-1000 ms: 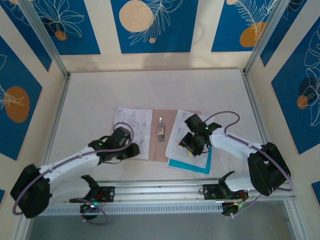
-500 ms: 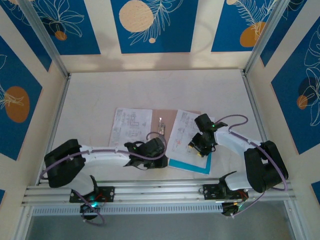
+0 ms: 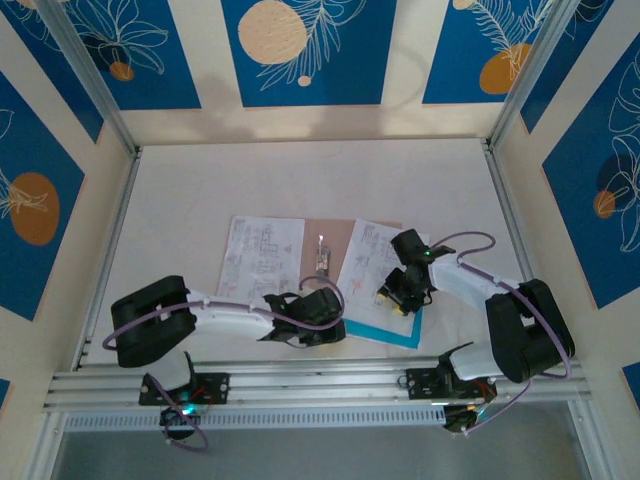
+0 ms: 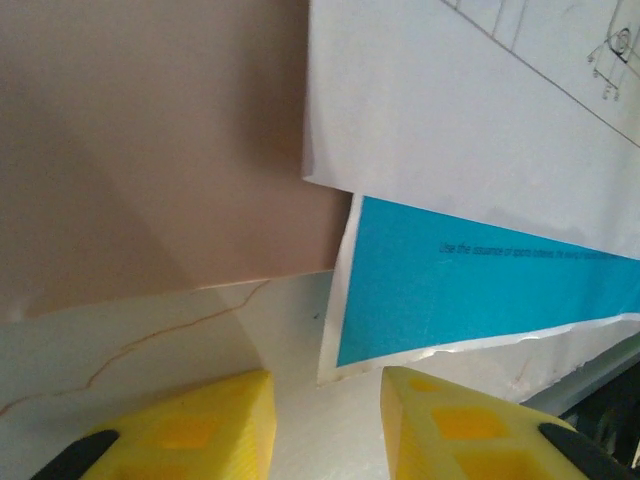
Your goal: Put the files into the folder
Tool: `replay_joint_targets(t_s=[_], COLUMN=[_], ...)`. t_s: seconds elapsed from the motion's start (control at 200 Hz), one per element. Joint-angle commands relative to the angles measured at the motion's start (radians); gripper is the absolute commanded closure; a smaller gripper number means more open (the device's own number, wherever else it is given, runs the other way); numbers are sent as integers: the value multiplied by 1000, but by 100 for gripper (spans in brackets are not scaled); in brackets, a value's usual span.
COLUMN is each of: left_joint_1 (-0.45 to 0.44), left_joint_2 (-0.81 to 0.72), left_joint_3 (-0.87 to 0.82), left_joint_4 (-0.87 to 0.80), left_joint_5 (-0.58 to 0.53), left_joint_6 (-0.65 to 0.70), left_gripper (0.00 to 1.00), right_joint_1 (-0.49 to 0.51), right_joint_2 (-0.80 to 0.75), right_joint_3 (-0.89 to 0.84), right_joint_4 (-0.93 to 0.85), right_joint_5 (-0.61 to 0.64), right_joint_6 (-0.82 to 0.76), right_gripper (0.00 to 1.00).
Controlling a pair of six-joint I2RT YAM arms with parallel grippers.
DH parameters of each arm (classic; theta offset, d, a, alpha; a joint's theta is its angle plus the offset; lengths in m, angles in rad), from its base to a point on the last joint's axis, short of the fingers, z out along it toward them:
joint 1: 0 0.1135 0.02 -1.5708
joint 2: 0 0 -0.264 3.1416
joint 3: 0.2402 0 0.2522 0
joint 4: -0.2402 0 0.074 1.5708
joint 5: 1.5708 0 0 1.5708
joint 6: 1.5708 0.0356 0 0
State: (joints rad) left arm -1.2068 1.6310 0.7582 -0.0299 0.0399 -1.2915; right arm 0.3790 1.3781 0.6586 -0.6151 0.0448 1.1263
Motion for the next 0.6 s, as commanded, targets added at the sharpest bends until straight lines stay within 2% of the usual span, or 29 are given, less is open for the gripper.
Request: replay_joint_targets(t_s=[0.0, 0.21, 0.41, 0.59], left_joint_1=[-8, -8, -8, -12], left_joint_2=[39, 32, 4, -23], left_joint_3=[-20, -29, -55, -68], left_joint_4=[146, 213, 268, 246], left_joint_5=[-30, -52, -64, -80], left_joint_6=[-48, -44, -56, -66], left_gripper=[71, 78, 76, 74], right_joint_1=[-5, -11, -11, -16], right_joint_2=[-6, -10, -20, -47], right_joint_3=[-24, -32, -39, -33], right_joint_4=[2, 10, 12, -3], right_joint_5=[-19, -28, -31, -32], right_joint_6=[-14, -17, -19, -20], right_gripper=[57, 58, 58, 58])
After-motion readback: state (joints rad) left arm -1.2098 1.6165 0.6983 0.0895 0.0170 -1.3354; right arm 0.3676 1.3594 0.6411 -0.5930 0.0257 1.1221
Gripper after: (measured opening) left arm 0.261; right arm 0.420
